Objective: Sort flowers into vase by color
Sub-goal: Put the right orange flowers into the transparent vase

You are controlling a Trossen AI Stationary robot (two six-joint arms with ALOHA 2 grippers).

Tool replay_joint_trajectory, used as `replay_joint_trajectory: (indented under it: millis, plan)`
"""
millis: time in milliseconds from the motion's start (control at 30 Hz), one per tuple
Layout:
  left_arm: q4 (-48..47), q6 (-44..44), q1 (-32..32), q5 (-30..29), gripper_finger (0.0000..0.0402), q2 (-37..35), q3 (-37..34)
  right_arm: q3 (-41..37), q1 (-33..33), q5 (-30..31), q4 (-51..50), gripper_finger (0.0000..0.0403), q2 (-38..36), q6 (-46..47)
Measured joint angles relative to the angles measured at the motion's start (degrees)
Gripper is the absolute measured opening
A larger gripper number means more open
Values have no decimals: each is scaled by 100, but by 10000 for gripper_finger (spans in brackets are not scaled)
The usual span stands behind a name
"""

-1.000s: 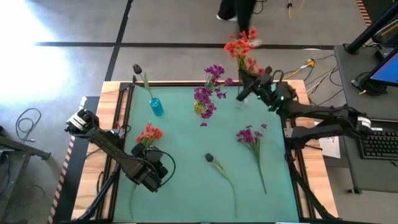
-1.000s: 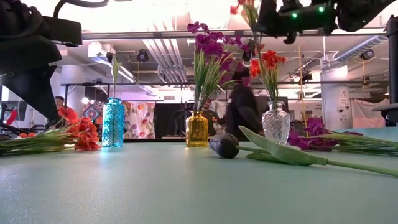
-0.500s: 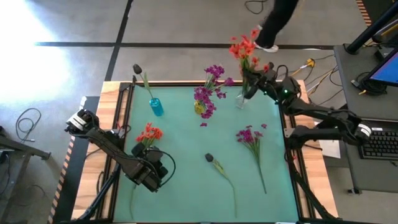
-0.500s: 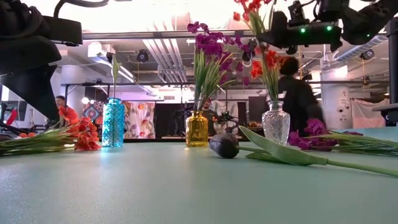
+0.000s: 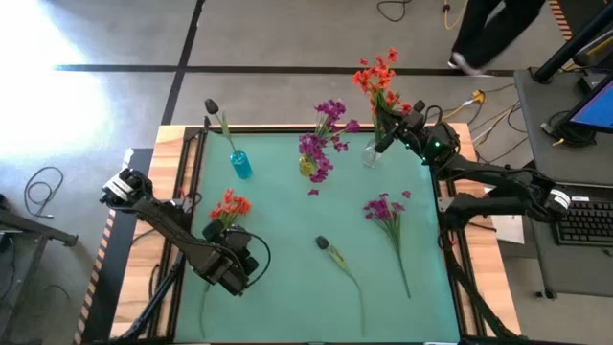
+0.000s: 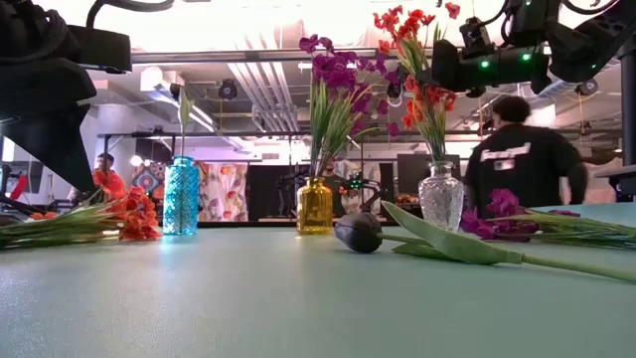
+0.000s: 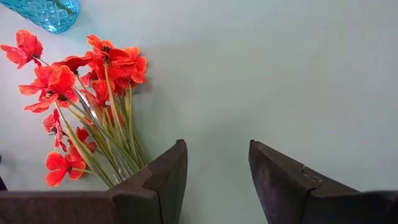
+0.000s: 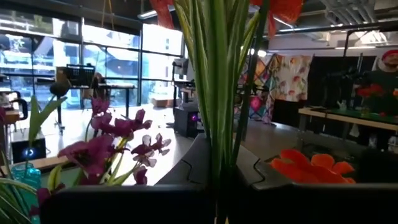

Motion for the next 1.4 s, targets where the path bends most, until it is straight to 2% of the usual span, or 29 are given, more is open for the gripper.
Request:
replay_joint_trajectory:
  millis: [167, 667, 1167, 1400]
  plan:
    - [-4, 4, 0, -57, 158, 0, 0, -1, 0, 309, 179, 13, 156, 37]
    - [-7, 4, 0, -98, 158, 0, 0, -14, 0, 331, 342, 17, 551, 79]
    - [-9, 5, 0, -97, 158, 0, 0, -16, 0, 331, 302, 130, 570, 243]
    - [-28, 6, 0, -96, 158, 0, 0, -10, 13, 284, -295, 175, 244, 380]
